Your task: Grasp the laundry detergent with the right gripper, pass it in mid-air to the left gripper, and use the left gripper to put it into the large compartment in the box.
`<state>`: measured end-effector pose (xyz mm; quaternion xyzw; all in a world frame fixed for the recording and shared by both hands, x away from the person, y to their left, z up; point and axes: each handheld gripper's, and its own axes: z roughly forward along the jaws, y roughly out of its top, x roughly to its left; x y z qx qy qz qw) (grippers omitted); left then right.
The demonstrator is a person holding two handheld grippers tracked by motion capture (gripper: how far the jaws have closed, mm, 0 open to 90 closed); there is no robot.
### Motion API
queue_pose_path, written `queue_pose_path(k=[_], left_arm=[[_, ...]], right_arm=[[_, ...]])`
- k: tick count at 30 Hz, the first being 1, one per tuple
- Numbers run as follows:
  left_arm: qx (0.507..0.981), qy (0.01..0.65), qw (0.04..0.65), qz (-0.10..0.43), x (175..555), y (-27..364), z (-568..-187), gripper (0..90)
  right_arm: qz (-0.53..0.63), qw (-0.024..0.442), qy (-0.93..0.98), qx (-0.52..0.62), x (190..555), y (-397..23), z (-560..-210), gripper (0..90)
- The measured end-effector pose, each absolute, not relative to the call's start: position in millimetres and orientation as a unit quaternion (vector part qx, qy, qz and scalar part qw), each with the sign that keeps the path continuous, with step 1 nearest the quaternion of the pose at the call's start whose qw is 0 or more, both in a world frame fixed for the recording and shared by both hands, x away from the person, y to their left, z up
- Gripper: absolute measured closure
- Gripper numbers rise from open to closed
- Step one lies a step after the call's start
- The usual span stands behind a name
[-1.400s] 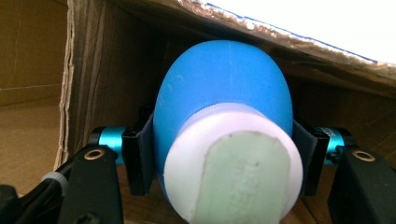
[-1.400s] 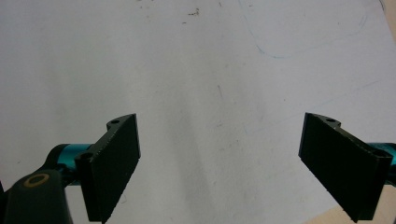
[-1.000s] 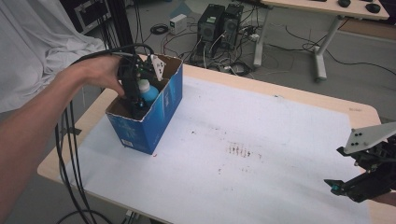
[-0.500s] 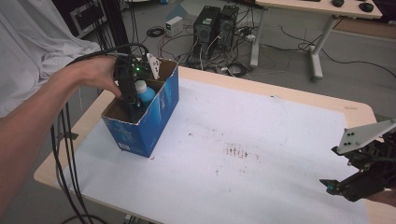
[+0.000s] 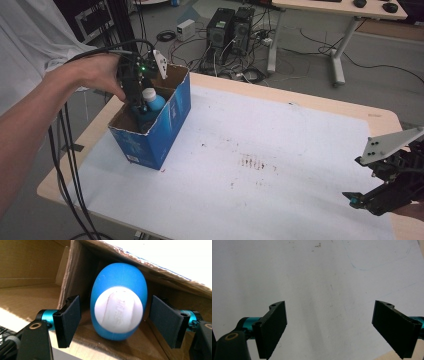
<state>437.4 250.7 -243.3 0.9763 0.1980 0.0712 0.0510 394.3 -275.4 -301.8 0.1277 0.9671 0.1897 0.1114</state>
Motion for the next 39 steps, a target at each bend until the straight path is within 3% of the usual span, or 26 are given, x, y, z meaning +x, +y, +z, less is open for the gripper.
queue_pose_path(k=[17,27,39], left_arm=[[0.977,0.172,0.063,0.110,427.8,228.5,-184.5,21.9],[0.988,0.084,0.081,0.104,416.5,161.6,-166.5,21.9],[0.993,0.030,0.091,0.073,417.5,87.8,-192.9,20.3]], right_arm=[[0.193,0.116,0.966,0.128,392.5,-277.1,-299.6,12.1],[0.193,0.120,0.966,0.126,392.3,-275.0,-298.8,12.1],[0.195,0.120,0.965,0.129,392.6,-275.7,-296.7,12.1]])
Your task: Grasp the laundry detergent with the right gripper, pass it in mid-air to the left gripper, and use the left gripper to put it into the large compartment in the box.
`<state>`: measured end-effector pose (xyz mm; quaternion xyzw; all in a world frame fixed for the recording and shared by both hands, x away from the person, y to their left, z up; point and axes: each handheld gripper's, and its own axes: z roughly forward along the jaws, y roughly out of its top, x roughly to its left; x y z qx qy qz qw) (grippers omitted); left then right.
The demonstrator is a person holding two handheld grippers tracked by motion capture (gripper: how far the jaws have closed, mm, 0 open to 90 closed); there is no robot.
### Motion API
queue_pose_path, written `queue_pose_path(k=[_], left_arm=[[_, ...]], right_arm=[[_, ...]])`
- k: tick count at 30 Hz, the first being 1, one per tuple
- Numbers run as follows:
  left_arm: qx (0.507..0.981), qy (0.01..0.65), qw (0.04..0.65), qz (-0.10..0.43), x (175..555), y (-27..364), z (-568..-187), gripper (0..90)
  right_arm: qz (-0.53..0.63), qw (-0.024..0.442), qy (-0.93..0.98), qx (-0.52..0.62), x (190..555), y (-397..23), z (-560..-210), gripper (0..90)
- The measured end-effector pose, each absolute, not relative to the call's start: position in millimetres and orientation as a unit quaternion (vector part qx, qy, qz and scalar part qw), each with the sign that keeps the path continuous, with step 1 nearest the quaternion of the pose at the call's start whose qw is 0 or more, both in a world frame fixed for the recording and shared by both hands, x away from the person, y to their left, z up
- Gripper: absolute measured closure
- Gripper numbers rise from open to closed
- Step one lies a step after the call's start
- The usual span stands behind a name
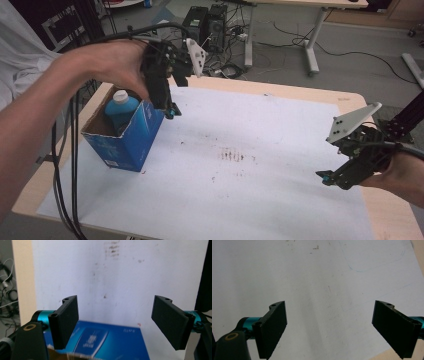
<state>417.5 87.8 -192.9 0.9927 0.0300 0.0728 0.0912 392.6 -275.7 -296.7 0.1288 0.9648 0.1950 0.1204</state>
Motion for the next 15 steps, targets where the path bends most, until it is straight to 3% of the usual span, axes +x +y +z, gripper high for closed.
queue_pose_path(k=[15], left_arm=[[0.995,-0.005,0.075,0.073,418.2,17.4,-257.3,16.0]], right_arm=[[0.189,0.127,0.965,0.128,394.6,-274.0,-292.7,12.1]])
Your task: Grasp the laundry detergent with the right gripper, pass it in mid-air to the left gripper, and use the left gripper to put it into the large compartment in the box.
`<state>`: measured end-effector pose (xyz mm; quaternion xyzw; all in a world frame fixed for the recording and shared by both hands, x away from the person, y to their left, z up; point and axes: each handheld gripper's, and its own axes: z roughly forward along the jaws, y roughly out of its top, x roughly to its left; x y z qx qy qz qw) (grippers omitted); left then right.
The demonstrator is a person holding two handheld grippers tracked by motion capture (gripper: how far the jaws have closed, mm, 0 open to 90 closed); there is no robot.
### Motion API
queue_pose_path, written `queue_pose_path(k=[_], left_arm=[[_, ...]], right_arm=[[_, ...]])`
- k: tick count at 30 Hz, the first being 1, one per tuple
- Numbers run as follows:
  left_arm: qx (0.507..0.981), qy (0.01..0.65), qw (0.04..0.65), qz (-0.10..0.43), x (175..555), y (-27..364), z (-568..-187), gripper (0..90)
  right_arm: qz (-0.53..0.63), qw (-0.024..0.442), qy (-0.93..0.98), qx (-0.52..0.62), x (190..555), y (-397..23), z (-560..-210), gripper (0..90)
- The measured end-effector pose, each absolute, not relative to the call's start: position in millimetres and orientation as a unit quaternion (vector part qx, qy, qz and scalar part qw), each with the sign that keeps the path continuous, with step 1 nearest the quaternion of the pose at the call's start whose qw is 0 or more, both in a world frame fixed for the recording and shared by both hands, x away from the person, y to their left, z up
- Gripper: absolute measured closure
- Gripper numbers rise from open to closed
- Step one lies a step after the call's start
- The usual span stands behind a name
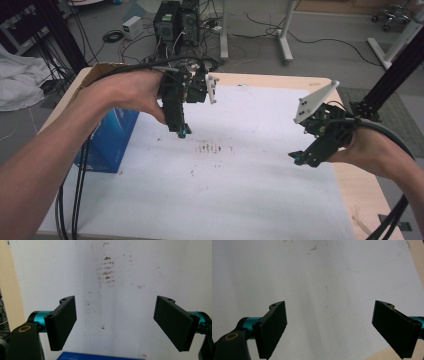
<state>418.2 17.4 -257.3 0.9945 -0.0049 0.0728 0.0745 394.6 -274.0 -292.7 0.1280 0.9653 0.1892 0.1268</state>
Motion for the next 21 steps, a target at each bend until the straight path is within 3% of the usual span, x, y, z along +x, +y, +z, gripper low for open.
queue_pose_path(k=[10,21], left_arm=[[0.997,-0.002,0.066,0.035,414.4,5.7,-307.1,16.0],[0.997,0.022,0.069,0.036,415.5,11.2,-311.6,16.0]], right_arm=[[0.179,0.131,0.967,0.126,398.1,-269.8,-291.2,12.1],[0.170,0.126,0.970,0.117,403.2,-262.6,-296.4,12.1]])
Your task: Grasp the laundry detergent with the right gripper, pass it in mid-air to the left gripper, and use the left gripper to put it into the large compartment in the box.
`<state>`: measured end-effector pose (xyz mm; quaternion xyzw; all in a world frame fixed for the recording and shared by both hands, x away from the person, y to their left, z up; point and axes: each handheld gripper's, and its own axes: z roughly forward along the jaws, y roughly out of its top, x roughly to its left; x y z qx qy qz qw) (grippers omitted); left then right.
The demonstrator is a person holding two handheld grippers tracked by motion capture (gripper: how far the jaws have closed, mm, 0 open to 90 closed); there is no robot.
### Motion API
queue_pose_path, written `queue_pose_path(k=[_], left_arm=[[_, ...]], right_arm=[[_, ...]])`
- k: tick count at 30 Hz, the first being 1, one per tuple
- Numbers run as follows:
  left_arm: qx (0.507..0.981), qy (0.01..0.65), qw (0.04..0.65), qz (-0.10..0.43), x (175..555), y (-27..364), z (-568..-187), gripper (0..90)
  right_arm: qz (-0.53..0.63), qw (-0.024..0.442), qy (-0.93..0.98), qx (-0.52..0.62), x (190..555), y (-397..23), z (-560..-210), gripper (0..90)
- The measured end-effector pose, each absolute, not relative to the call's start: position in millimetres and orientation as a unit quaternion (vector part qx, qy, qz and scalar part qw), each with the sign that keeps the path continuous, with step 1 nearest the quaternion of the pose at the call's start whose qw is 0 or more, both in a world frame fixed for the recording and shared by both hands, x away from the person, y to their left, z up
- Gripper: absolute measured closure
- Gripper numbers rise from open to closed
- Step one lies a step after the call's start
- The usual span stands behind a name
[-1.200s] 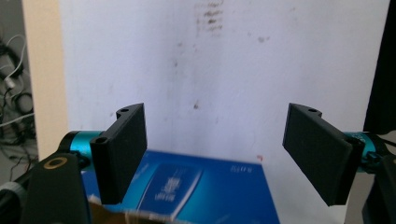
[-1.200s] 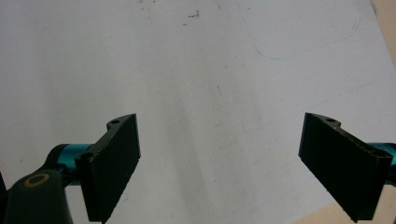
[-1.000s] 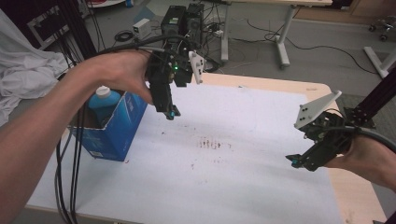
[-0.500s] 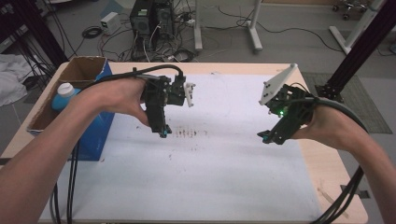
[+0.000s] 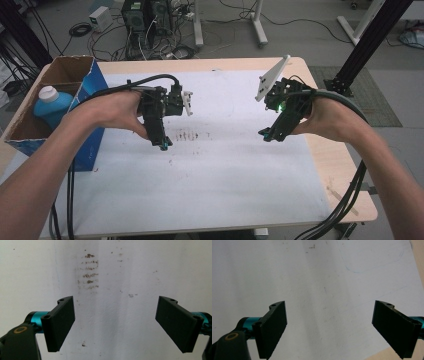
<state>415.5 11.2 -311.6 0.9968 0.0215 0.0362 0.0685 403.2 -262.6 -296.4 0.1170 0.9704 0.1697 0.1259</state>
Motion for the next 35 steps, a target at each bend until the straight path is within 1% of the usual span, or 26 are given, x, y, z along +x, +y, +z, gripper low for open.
queue_pose_path(k=[4,35], left_arm=[[0.997,0.024,0.058,0.038,416.1,12.6,-312.1,16.0],[0.996,0.030,0.066,0.043,408.7,17.4,-304.2,16.0]], right_arm=[[0.171,0.126,0.970,0.115,403.3,-260.2,-296.9,12.1],[0.173,0.135,0.969,0.109,396.2,-255.0,-291.2,12.1]])
